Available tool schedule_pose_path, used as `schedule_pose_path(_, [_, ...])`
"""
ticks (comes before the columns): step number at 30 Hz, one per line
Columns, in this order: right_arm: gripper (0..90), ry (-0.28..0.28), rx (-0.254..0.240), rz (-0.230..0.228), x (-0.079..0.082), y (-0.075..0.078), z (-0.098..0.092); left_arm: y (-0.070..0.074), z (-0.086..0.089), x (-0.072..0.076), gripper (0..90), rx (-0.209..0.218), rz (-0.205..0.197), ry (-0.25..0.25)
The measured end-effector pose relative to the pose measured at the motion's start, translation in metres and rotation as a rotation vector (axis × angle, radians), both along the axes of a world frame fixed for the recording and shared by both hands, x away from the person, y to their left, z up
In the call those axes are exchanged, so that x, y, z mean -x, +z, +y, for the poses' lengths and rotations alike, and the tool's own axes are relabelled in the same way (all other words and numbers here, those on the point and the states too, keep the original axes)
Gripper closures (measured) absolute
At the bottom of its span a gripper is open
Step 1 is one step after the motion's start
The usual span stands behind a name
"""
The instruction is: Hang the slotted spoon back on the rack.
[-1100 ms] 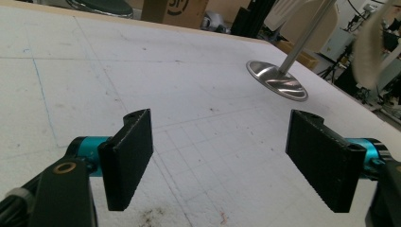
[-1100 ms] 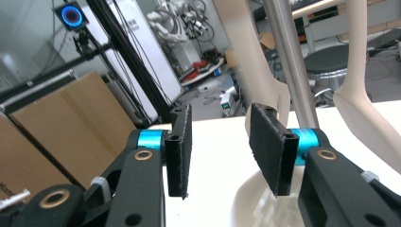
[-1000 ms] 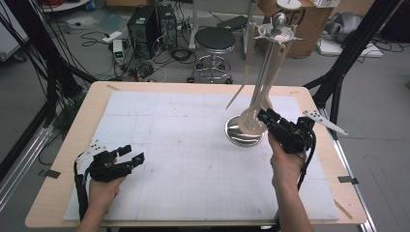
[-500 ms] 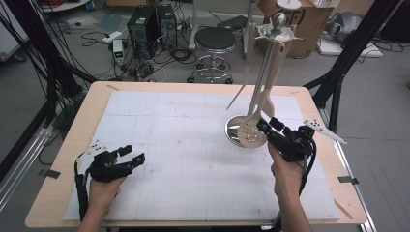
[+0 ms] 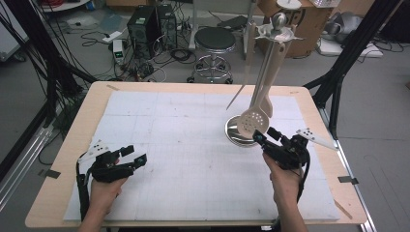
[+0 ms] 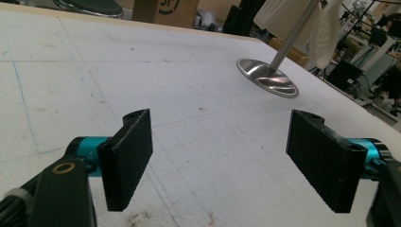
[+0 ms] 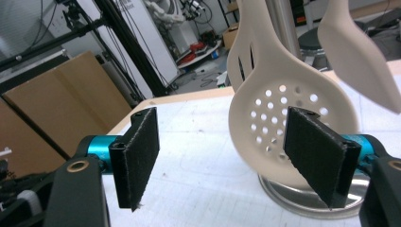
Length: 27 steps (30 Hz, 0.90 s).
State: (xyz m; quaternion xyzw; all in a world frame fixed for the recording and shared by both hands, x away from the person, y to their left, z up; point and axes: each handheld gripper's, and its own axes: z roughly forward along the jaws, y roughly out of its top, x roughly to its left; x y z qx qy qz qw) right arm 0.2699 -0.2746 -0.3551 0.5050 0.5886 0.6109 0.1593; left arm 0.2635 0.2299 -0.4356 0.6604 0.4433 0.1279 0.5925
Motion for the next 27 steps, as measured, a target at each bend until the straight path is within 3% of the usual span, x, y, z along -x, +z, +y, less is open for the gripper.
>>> schedule_pose_path(9, [27.2,0.014,0.024,0.034,0.001,-0.014,0.003,-0.001,0.0,0.0,24.0,-0.005,0.001,0.0])
schedule_pose_path(27, [27.2,0.047,0.039,0.053,0.006,-0.033,0.007,0.0,-0.006,0.0,24.0,-0.011,-0.002,-0.019])
